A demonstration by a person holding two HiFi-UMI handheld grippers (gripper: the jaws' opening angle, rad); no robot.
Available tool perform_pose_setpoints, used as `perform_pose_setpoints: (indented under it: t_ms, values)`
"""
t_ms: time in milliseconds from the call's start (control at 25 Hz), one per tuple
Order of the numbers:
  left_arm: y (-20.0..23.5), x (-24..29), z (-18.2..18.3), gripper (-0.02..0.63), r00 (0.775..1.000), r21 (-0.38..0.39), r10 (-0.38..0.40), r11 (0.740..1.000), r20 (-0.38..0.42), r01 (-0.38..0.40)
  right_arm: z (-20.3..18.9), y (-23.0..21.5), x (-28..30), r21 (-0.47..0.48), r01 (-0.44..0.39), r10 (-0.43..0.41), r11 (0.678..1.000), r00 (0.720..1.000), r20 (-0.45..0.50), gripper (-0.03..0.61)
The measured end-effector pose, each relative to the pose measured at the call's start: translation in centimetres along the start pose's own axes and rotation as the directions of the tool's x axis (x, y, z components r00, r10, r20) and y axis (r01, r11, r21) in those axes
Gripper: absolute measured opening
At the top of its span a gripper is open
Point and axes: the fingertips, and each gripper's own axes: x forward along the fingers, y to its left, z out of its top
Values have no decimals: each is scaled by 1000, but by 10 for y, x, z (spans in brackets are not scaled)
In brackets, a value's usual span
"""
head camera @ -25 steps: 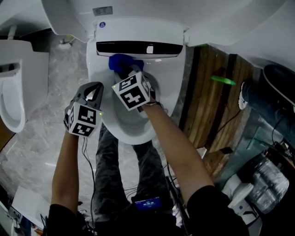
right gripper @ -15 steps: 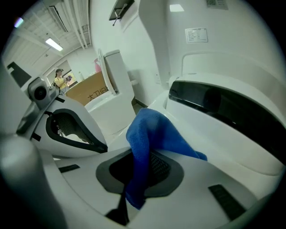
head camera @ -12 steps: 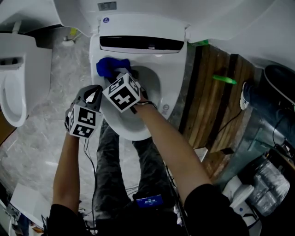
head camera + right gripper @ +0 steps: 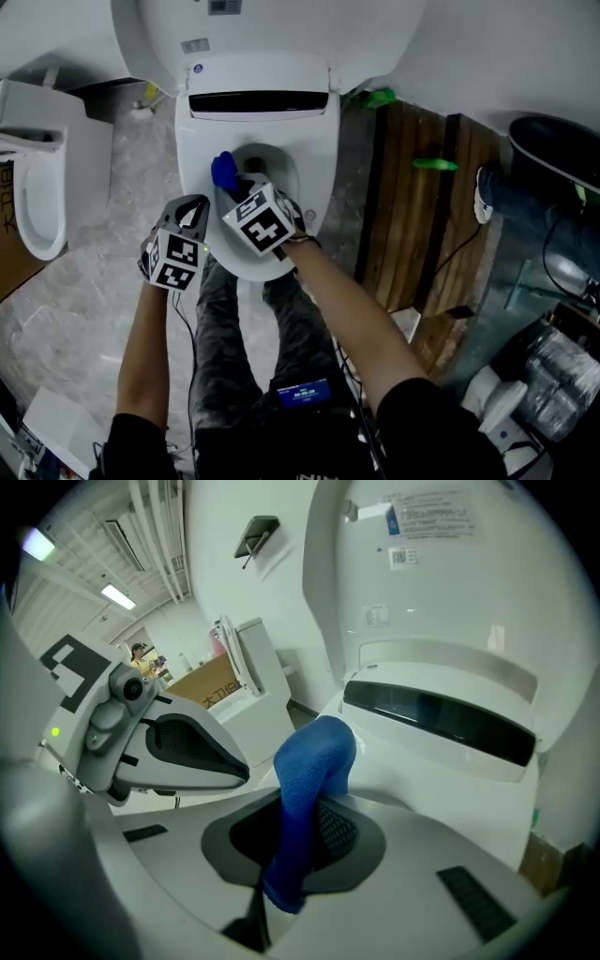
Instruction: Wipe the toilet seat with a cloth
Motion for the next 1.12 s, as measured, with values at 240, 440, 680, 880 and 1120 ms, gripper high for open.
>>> perform_pose_setpoints:
  t_ms: [240, 440, 680, 880, 1120]
  values:
    - [-31, -47, 49, 12, 1000, -2, 21, 1000, 24, -21, -16, 3, -92, 35, 40, -40, 999, 999, -5, 49]
    - [-59, -98, 80, 12, 999, -20, 35, 999, 25, -34, -19, 11, -176, 61, 89, -90, 994, 996, 7, 49]
    - [-86, -151, 120, 12, 999, -62, 20, 998, 45, -18, -14, 25, -257, 146, 134, -142, 980, 989, 49, 49]
    - [-95, -189, 149, 12, 996, -62, 49, 997, 71, -45, -6, 36, -302, 207, 118, -144, 971, 983, 114, 49]
    - [-109, -225, 158, 12, 991, -164, 99, 983, 92, -83, 1, 35, -337, 207, 100, -137, 973, 976, 169, 50]
